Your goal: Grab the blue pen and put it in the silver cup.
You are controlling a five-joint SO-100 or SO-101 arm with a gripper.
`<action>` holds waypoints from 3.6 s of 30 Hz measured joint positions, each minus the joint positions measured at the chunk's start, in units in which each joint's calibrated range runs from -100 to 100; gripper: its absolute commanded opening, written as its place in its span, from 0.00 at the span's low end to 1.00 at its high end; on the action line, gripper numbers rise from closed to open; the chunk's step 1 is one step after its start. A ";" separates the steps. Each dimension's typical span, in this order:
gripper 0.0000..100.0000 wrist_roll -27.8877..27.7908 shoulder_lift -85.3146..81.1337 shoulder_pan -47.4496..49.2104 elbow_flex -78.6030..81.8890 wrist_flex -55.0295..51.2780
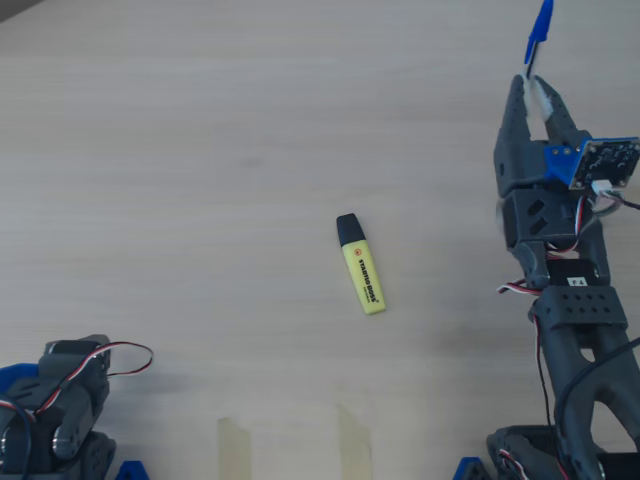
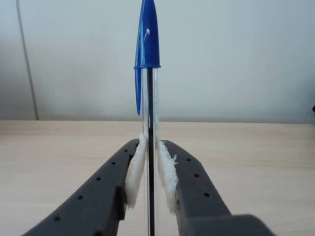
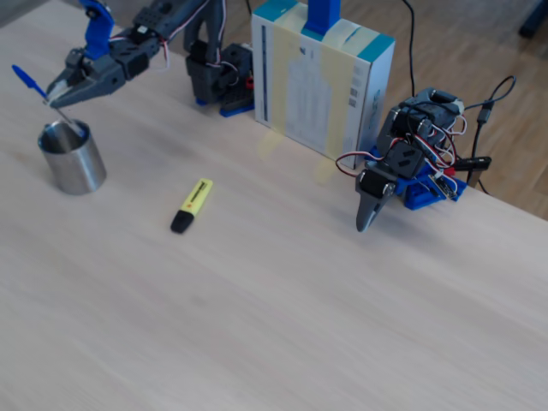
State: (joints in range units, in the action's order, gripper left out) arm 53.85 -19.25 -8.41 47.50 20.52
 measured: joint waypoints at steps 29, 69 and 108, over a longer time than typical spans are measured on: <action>0.02 0.00 12.97 -12.46 0.00 17.17; 0.02 0.00 28.61 -16.26 0.36 17.34; 0.03 -2.44 22.79 -16.67 5.68 17.34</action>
State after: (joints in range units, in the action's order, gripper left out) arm 51.40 3.53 -25.08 53.18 37.86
